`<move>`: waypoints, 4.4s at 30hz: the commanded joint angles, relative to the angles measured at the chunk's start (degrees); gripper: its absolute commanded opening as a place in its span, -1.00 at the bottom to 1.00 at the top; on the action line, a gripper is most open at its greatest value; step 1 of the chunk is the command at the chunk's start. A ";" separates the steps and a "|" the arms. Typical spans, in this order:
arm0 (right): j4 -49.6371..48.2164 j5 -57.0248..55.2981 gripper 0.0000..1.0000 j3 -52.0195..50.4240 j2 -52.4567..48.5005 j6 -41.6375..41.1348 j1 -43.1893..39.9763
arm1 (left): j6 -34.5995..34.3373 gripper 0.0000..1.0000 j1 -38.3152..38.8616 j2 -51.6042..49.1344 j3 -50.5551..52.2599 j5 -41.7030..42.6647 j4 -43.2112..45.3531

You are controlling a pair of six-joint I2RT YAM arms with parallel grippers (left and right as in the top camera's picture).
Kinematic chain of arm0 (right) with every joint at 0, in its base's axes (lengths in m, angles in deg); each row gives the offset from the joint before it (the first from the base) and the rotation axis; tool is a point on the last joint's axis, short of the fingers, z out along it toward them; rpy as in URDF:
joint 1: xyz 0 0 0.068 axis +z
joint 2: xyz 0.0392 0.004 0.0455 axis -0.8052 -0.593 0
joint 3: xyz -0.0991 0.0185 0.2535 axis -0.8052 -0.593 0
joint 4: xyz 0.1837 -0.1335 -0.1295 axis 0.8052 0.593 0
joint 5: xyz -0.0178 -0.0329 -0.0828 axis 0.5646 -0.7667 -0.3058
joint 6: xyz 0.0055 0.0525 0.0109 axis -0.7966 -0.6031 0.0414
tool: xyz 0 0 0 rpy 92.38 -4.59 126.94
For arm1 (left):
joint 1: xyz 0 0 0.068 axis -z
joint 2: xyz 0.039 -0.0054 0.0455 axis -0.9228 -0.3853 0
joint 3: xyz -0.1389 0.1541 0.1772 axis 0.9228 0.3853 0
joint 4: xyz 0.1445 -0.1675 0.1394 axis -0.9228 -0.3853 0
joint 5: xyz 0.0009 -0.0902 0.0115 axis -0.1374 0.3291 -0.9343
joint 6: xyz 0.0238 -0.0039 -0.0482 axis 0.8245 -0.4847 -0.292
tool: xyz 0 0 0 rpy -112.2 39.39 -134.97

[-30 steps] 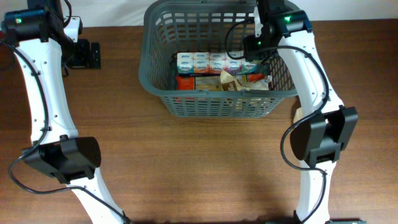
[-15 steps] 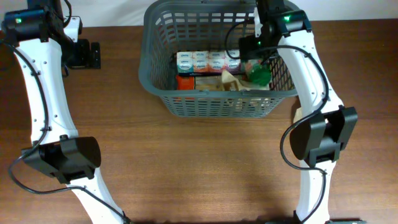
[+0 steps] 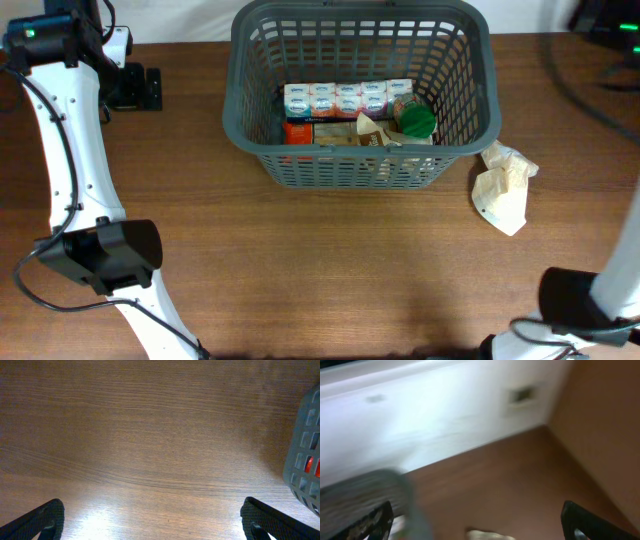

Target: Pack container

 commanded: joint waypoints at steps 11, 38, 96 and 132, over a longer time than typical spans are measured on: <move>-1.31 19.96 0.92 -31.65 -14.67 -1.01 -17.03 | -0.70 0.99 -0.33 -0.28 0.26 -0.24 0.11; -25.27 29.92 -0.86 -66.29 -14.91 3.13 -11.10 | -0.70 0.99 -0.33 -0.28 0.26 -0.24 0.11; -11.61 35.56 0.76 -20.72 -5.22 14.23 27.08 | -0.70 0.99 -0.33 -0.28 0.26 -0.26 0.11; -19.78 1.16 0.86 -82.73 59.80 -0.70 23.52 | -0.72 0.98 -0.33 -0.28 0.26 -0.26 0.11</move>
